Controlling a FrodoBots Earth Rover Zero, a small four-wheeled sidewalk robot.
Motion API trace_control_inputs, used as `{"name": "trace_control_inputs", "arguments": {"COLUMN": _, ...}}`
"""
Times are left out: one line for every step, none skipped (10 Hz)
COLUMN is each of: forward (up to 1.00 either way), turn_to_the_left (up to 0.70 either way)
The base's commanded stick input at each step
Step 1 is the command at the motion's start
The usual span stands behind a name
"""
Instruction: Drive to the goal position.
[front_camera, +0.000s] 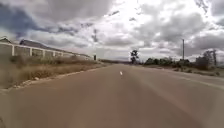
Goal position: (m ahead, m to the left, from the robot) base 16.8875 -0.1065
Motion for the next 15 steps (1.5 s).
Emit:
{"name": "trace_control_inputs", "arguments": {"forward": 0.85, "turn_to_the_left": 0.0}}
{"name": "trace_control_inputs", "arguments": {"forward": 0.85, "turn_to_the_left": 0.0}}
{"name": "trace_control_inputs", "arguments": {"forward": 0.85, "turn_to_the_left": 0.0}}
{"name": "trace_control_inputs", "arguments": {"forward": 0.85, "turn_to_the_left": 0.0}}
{"name": "trace_control_inputs", "arguments": {"forward": 0.85, "turn_to_the_left": 0.0}}
{"name": "trace_control_inputs", "arguments": {"forward": 0.85, "turn_to_the_left": 0.0}}
{"name": "trace_control_inputs", "arguments": {"forward": 0.85, "turn_to_the_left": 0.0}}
{"name": "trace_control_inputs", "arguments": {"forward": 0.85, "turn_to_the_left": 0.0}}
{"name": "trace_control_inputs", "arguments": {"forward": 0.85, "turn_to_the_left": 0.0}}
{"name": "trace_control_inputs", "arguments": {"forward": 0.85, "turn_to_the_left": 0.0}}
{"name": "trace_control_inputs", "arguments": {"forward": 0.85, "turn_to_the_left": 0.0}}
{"name": "trace_control_inputs", "arguments": {"forward": 0.85, "turn_to_the_left": 0.0}}
{"name": "trace_control_inputs", "arguments": {"forward": 0.85, "turn_to_the_left": -0.01}}
{"name": "trace_control_inputs", "arguments": {"forward": 0.85, "turn_to_the_left": -0.09}}
{"name": "trace_control_inputs", "arguments": {"forward": 0.85, "turn_to_the_left": -0.23}}
